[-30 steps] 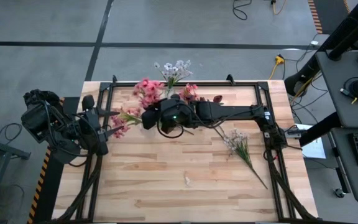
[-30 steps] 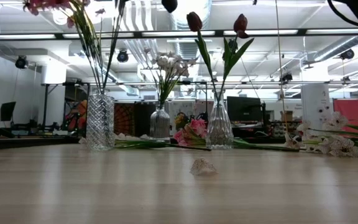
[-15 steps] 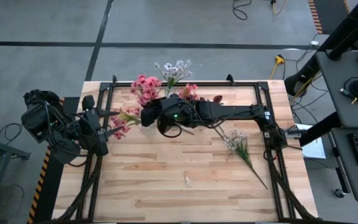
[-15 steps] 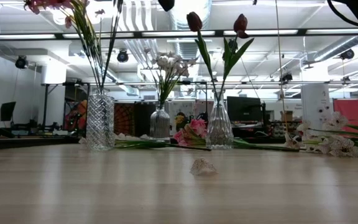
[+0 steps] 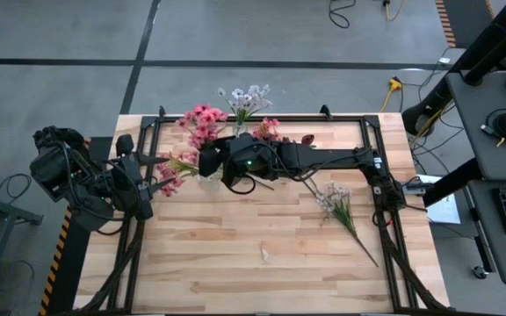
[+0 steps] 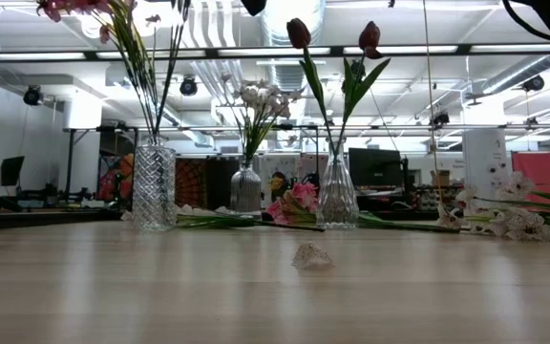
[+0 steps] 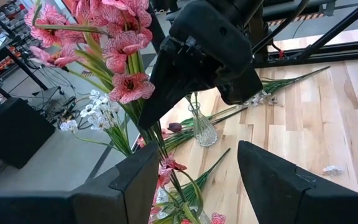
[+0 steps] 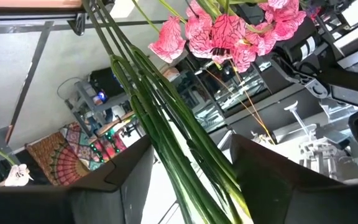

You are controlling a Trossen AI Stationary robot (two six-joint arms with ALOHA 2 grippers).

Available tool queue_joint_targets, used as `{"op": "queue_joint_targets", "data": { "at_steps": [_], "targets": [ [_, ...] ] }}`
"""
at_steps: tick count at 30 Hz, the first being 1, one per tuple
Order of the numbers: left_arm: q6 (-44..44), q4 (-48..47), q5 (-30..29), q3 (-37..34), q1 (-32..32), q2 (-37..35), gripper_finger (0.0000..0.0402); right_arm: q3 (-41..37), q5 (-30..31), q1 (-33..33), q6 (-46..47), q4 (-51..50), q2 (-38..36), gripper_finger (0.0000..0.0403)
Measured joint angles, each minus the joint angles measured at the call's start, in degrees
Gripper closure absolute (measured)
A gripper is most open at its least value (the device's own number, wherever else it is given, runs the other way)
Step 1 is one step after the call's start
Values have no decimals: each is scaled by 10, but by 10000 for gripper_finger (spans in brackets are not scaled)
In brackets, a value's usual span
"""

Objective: Sort flowers into vase by color
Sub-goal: Put the left pink flower into the bottom left transparent vase

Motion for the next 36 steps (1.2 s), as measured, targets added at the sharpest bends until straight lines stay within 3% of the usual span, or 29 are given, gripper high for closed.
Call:
{"op": "queue_joint_targets", "data": {
  "at_steps": [19,30,36],
  "targets": [
    [1,3,0,0,0,0,200,-34,-1,0,49,2,0,140],
    [1,3,0,0,0,5,200,-33,3,0,41,66,0,101],
    [9,3,1,0,0,16,200,-34,1,0,34,65,0,111]
  ]
}}
